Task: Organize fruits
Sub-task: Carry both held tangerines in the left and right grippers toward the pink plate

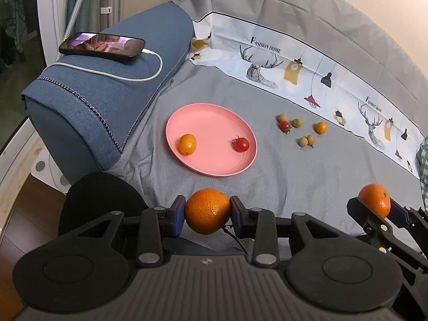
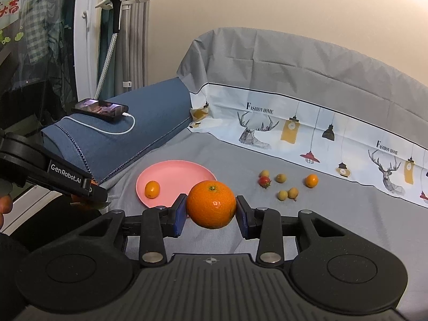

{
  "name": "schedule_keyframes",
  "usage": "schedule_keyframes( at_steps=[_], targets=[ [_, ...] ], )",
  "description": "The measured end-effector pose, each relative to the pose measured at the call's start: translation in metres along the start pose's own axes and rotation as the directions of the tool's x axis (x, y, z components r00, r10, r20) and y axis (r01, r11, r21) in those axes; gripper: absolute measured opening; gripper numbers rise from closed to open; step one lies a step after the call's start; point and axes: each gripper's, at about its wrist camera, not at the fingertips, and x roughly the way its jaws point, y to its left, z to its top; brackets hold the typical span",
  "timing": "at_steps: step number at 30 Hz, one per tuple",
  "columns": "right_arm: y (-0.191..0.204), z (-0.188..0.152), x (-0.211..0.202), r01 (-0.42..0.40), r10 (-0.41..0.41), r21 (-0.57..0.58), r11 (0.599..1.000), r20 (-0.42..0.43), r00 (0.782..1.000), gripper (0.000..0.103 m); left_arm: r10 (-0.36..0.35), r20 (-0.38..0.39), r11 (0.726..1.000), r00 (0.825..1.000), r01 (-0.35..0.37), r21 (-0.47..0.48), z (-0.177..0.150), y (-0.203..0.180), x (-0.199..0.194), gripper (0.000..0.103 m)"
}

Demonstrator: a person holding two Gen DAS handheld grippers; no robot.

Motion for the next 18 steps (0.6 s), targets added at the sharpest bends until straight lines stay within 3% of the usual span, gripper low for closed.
schedule_keyframes(
  at_steps=[18],
  targets=[
    [-0.004, 0.0, 0.019, 0.012, -0.011, 0.008, 1.0, -0.033, 0.999, 0.04, -0.014, -0.036, 0.999, 0.999, 0.012, -0.039, 0.011, 0.009, 0.015, 0.039]
  ],
)
